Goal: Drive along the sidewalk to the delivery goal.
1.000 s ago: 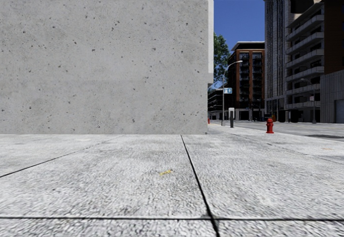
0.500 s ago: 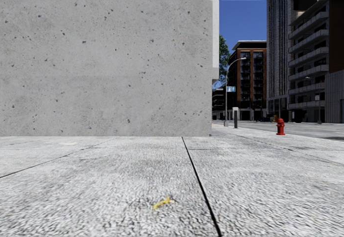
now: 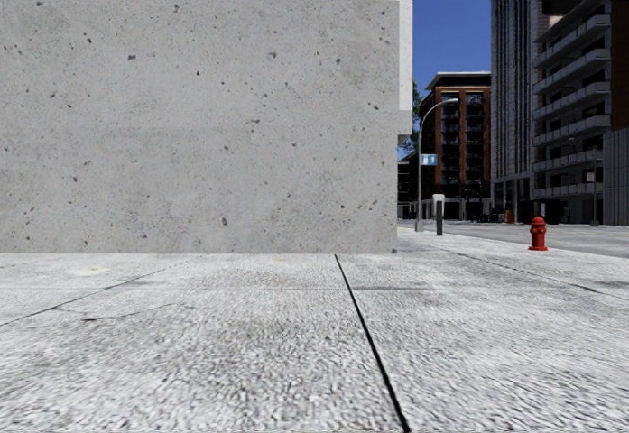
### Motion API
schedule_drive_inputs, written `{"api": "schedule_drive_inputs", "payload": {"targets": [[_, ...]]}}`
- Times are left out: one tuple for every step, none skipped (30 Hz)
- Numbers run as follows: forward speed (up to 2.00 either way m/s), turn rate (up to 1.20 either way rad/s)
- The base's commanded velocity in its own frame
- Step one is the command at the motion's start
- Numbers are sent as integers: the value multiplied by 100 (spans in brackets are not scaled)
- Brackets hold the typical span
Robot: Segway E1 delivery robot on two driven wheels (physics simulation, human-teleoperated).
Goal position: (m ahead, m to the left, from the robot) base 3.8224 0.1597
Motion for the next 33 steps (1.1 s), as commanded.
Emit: {"api": "schedule_drive_inputs", "payload": {"targets": [[200, 0], [200, 5], [200, 5], [200, 14], [200, 23], [200, 26], [200, 26], [200, 27], [200, 27], [200, 21], [200, 21], [200, 7], [200, 0], [200, 0], [200, 0], [200, 0], [200, 0], [200, 0], [200, 0], [200, 0], [200, 0], [200, 0], [200, 0], [200, 0], [200, 0], [200, 0], [200, 0], [200, 0], [200, 0], [200, 0], [200, 0], [200, 0], [200, 0]]}}
